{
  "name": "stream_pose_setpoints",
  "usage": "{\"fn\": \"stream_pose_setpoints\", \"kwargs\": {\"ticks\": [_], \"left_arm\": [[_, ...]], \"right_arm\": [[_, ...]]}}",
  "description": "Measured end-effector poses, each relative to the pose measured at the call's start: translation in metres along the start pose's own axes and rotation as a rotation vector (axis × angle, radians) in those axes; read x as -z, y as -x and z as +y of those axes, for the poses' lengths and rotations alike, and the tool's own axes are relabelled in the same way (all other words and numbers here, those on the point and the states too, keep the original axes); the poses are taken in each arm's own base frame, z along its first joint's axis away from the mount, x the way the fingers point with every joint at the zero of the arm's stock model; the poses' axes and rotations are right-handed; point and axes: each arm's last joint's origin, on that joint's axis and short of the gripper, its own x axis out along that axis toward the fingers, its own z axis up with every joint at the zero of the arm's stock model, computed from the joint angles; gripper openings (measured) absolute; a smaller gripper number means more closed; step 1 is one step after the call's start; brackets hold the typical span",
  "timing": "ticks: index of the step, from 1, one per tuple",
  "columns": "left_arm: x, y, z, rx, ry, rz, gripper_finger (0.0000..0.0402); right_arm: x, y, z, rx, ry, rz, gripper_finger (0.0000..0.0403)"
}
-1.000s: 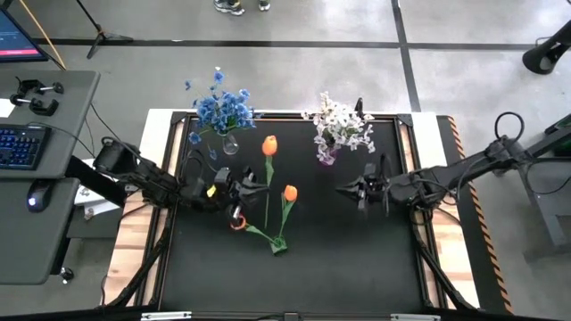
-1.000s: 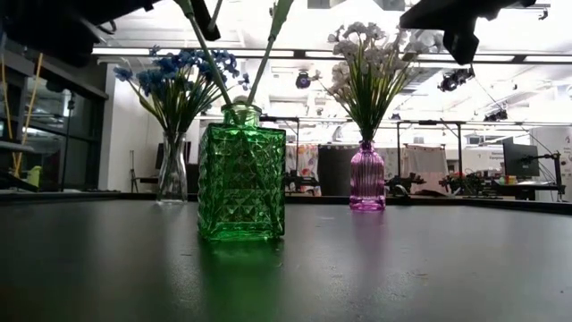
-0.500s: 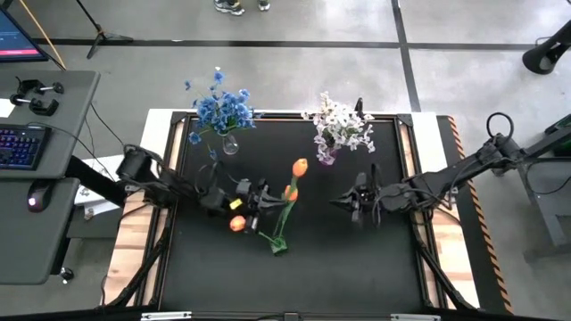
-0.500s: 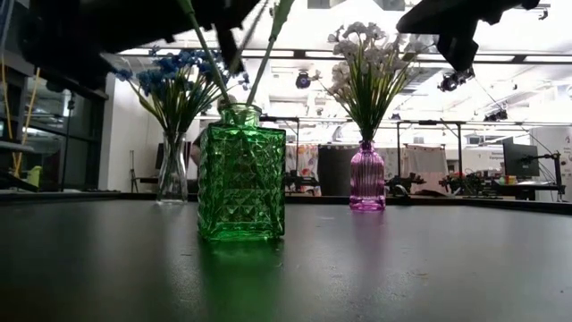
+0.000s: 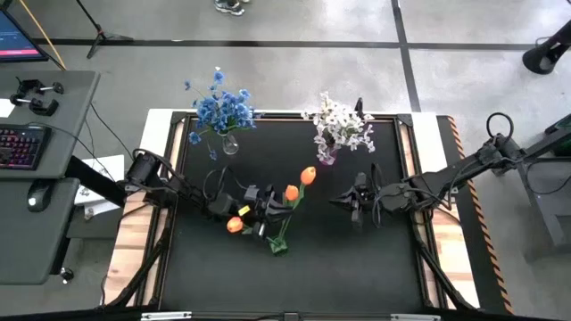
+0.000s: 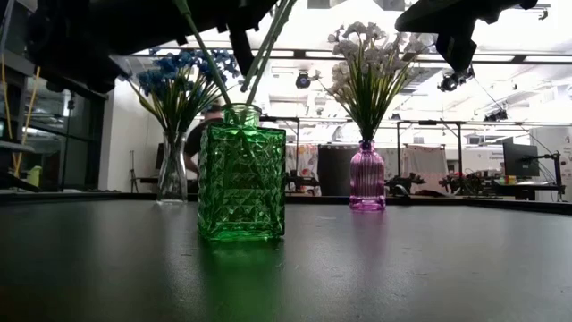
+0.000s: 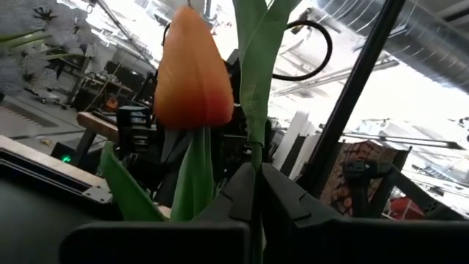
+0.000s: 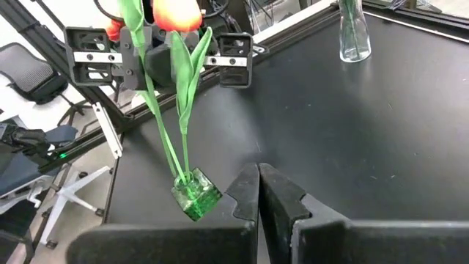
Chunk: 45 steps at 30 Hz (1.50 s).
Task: Sort flowers into vase by color
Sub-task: Put the orange flower into the green vase
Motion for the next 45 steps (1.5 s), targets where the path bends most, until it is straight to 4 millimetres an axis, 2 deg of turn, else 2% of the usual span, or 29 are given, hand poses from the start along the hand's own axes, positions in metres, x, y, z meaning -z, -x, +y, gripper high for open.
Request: {"fn": "stream_pose_setpoints", "kwargs": {"ticks": [26,33,45], "left_arm": [[0.013,0.004,0.001,-0.029,-0.111,0.116,0.0000],[0.025,0.008,0.000,-0.046,-0.176,0.231,0.0000],[0.029,0.009,0.000,-0.057,-0.132,0.267,0.0001]], "right_arm": [[-0.001,0.000,-0.001,0.010,0.000,-0.007,0.0000],[-0.001,0.000,-0.001,0.016,0.002,-0.010,0.0000],[-0.001,0.000,-0.001,0.016,0.002,-0.010,0.0000]]}}
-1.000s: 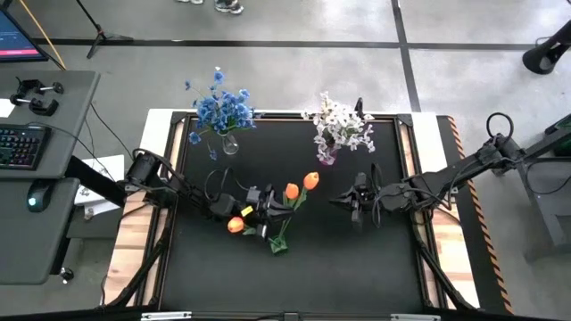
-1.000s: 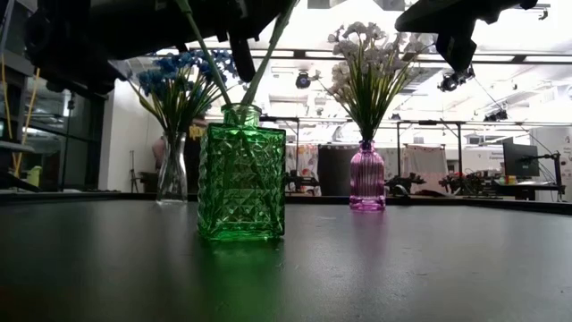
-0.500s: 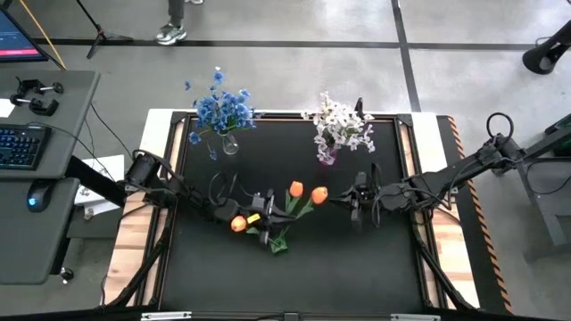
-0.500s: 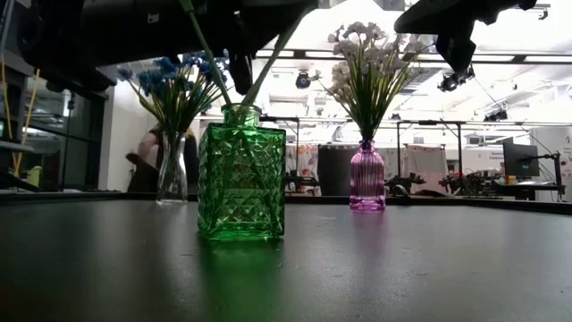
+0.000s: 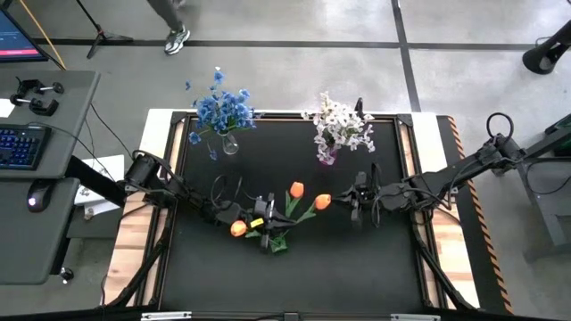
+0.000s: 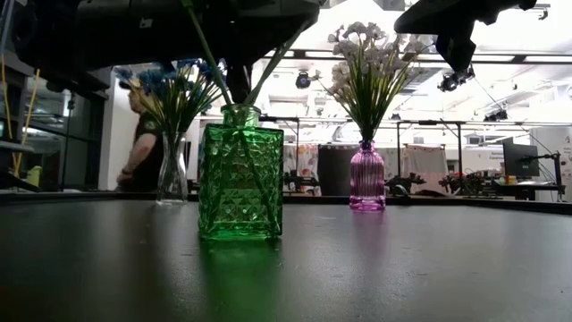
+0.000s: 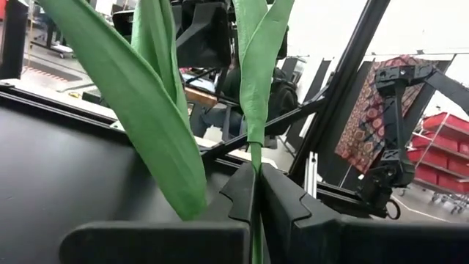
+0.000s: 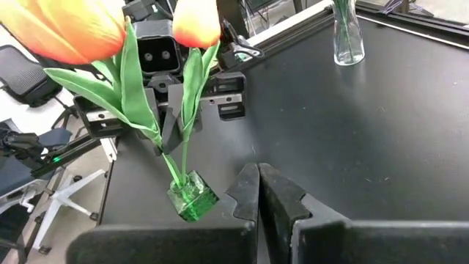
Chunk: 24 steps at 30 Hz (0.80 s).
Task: Sort flowers into vase by color
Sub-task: Put the orange flower into the green vase
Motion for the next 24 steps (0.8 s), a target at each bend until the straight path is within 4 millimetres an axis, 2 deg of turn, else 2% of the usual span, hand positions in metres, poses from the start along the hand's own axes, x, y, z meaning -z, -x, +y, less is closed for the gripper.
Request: {"fn": "stream_pose_setpoints", "kwargs": {"ticks": [6,17,24], "left_arm": [[0.002,0.000,0.001,-0.005,-0.003,0.020,0.0029],[0.002,0.000,-0.001,0.021,0.074,0.029,0.0156],[-0.009,0.002,-0.006,0.054,0.094,0.002,0.0211]], "right_arm": [[0.000,0.000,0.000,0.000,0.000,0.000,0.0000],[-0.006,0.000,0.004,-0.037,-0.033,-0.054,0.0000],[-0.007,0.000,0.005,-0.045,-0.041,-0.065,0.0000]]}}
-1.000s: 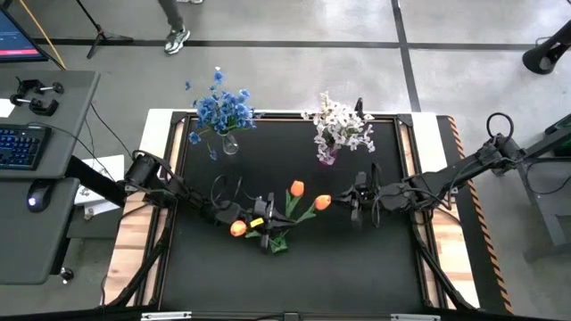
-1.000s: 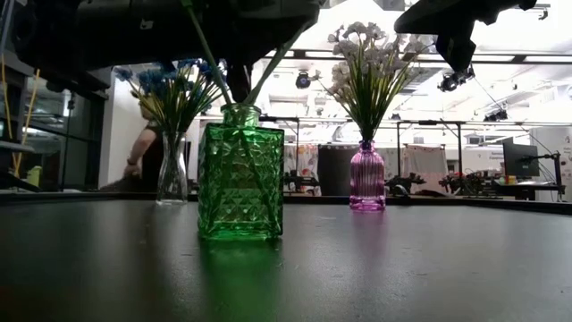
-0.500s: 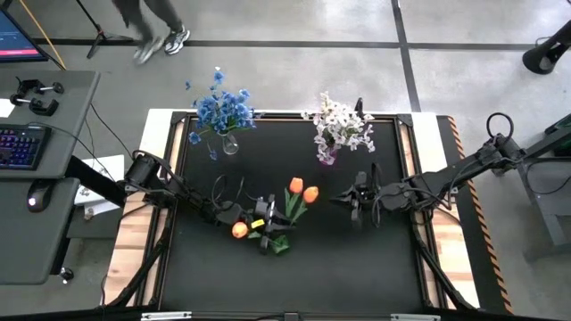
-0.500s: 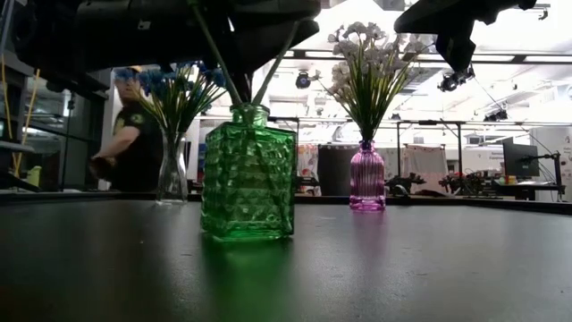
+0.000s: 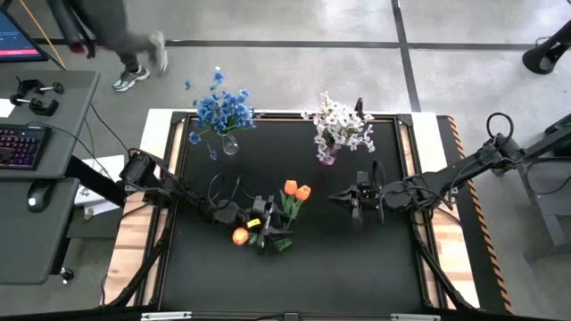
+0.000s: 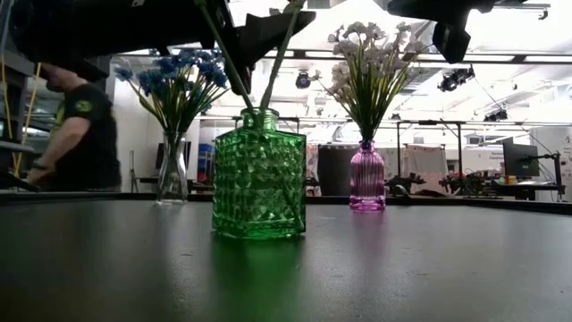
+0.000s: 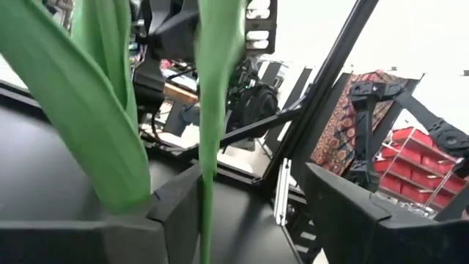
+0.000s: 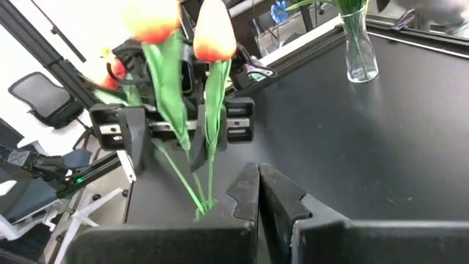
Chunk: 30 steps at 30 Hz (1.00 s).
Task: Sort flowers into vase by color
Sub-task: Put the orange flower into the green vase
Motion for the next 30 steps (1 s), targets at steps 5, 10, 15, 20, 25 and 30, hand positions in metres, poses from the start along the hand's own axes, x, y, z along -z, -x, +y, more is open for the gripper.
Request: {"fn": "stream_pose_setpoints", "kwargs": {"ticks": [5,10,15,20,25,30], "left_arm": [[-0.008,0.001,-0.003,0.006,-0.014,-0.014,0.0232],[-0.013,0.003,-0.005,-0.001,-0.024,0.023,0.0241],[-0.025,0.005,-0.010,0.006,-0.032,0.006,0.0246],[-0.038,0.008,-0.013,0.005,-0.027,0.001,0.0246],[-0.053,0.013,-0.018,0.012,-0.044,-0.024,0.0247],[-0.070,0.017,-0.018,0.011,-0.041,-0.066,0.0247]], "right_arm": [[0.000,0.000,0.000,0.000,-0.005,0.000,0.0000],[0.000,0.000,0.000,0.000,-0.026,0.000,0.0000],[0.000,0.000,0.000,0.000,-0.026,0.000,0.0000],[0.000,0.000,0.000,0.000,-0.026,-0.001,0.0000],[0.000,0.000,0.000,0.000,-0.027,0.000,0.0000],[0.000,0.000,0.000,0.000,-0.026,-0.001,0.0000]]}}
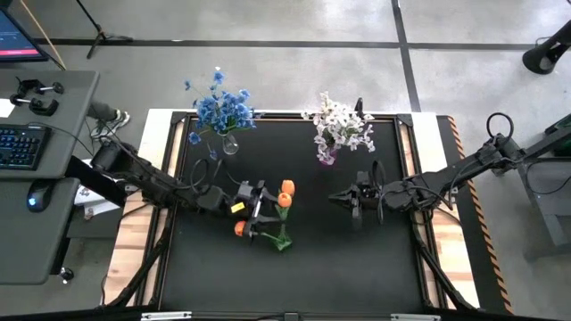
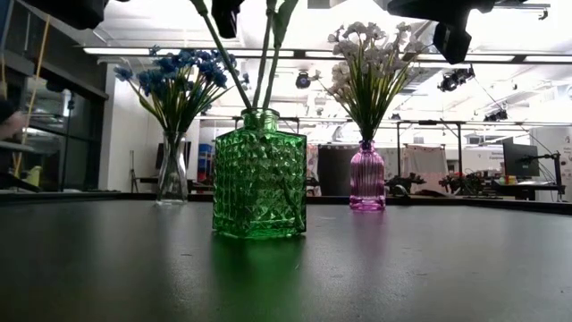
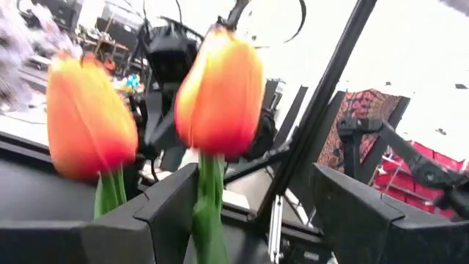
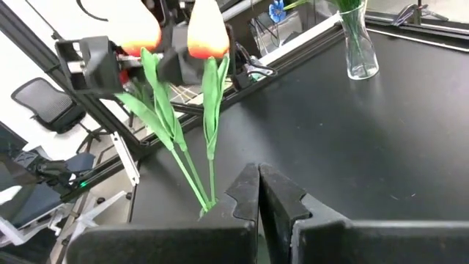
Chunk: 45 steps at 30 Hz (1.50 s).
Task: Sort flowers into vase by color
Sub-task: Put the orange flower into the green vase
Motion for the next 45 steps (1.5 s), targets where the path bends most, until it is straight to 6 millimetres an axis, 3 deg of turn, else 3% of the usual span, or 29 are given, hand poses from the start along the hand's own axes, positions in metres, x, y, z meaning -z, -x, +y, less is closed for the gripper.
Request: {"fn": "stream_pose_setpoints", "kwargs": {"ticks": [16,22,27,31,38,45], "left_arm": [[-0.033,0.004,0.011,-0.016,0.024,-0.104,0.0247],[-0.025,0.005,0.003,0.013,0.027,-0.041,0.0247],[-0.014,0.010,-0.015,0.071,-0.083,0.028,0.0247],[-0.002,0.012,-0.018,0.020,-0.146,0.110,0.0247],[-0.003,0.014,-0.020,-0.083,-0.293,0.071,0.0247],[-0.009,0.013,-0.023,-0.032,-0.225,0.015,0.0247]], "right_arm": [[-0.001,0.000,-0.001,0.030,0.000,-0.021,0.0004],[-0.001,0.000,-0.001,0.030,-0.004,-0.022,0.0040],[-0.001,0.000,-0.001,0.029,-0.003,-0.020,0.0075],[0.000,0.000,-0.001,0.031,0.000,-0.016,0.0092],[0.000,0.000,-0.001,0.031,0.001,-0.013,0.0103],[0.000,0.000,-0.001,0.029,0.001,-0.012,0.0103]]}}
